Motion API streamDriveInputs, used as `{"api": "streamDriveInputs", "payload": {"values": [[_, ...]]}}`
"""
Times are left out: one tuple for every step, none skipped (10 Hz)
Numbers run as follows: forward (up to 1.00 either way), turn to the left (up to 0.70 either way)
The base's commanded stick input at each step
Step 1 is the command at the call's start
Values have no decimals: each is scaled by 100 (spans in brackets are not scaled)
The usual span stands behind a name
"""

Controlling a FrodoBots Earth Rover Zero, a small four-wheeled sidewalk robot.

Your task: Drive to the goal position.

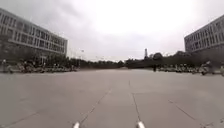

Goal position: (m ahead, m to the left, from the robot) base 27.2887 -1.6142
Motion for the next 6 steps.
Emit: {"api": "streamDriveInputs", "payload": {"values": [[50, 0], [50, 0], [50, 0], [50, 0], [50, 0], [50, 0]]}}
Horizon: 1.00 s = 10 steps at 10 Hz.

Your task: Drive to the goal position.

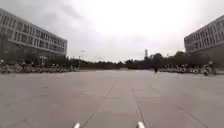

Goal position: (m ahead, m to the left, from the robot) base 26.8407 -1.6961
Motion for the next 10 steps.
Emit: {"api": "streamDriveInputs", "payload": {"values": [[50, 0], [50, 0], [50, 0], [50, 0], [50, 0], [50, 0], [50, 0], [50, 0], [50, 0], [50, 0]]}}
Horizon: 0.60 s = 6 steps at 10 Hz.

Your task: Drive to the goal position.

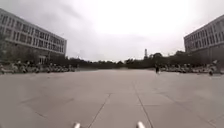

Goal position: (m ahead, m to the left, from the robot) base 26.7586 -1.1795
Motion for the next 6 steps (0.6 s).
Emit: {"api": "streamDriveInputs", "payload": {"values": [[50, 0], [50, 0], [50, 0], [50, 0], [50, 0], [50, 0]]}}
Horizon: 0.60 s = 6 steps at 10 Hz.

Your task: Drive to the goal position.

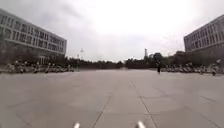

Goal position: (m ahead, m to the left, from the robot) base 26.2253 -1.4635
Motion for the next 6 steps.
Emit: {"api": "streamDriveInputs", "payload": {"values": [[50, 0], [50, 0], [50, 0], [50, 0], [50, 0], [50, 0]]}}
